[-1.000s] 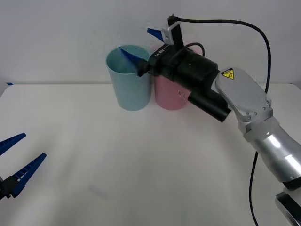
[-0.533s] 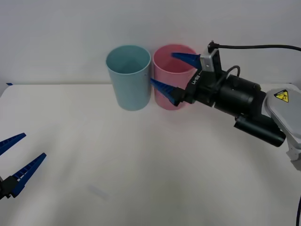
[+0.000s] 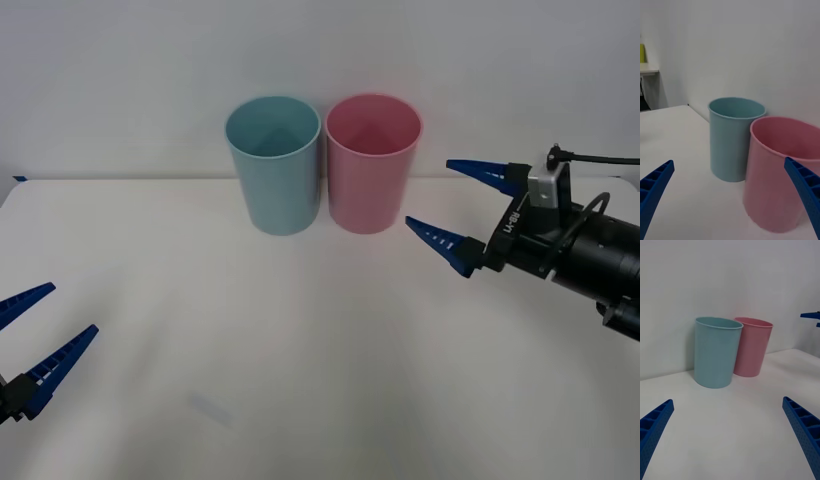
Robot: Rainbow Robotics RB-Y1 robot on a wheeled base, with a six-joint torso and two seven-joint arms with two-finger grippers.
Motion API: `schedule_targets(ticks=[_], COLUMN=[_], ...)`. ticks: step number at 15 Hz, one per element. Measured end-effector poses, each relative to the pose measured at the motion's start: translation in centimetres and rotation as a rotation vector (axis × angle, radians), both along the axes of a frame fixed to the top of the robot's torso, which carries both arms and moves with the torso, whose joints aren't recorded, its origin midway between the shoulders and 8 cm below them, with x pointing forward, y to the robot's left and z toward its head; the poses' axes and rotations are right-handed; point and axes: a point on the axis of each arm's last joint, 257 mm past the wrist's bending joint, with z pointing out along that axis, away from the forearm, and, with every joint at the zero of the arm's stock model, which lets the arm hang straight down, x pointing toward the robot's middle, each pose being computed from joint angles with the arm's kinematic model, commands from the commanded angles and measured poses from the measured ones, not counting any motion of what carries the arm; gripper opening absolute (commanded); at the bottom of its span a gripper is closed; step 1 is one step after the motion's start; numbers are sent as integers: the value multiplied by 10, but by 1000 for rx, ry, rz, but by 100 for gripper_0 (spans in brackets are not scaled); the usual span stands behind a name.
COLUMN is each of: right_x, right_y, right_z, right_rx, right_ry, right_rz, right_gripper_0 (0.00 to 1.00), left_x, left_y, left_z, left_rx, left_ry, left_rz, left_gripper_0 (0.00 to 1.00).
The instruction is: Grasp the object on the table and drop it into the matching bin: aluminum can to the light blue bin, PET bottle to the pink bin.
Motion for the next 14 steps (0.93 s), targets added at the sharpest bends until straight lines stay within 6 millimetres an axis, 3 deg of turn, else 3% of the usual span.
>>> schedule_targets(ticks=[5, 9, 14], right_x=[-15, -46, -87], right_y=[-70, -118, -153], right_z=[-35, -62, -73], right_rx=[-85, -58, 36], right_ry=[-35, 43, 118], right_rz=[-133, -208, -251], right_gripper_0=[100, 100, 100], left_x=[0, 0, 0], left_y=[0, 0, 0], left_z=[0, 0, 0], left_rx=[0, 0, 0], left_ry=[0, 0, 0], left_rz=[0, 0, 0], left_gripper_0=[100, 100, 100])
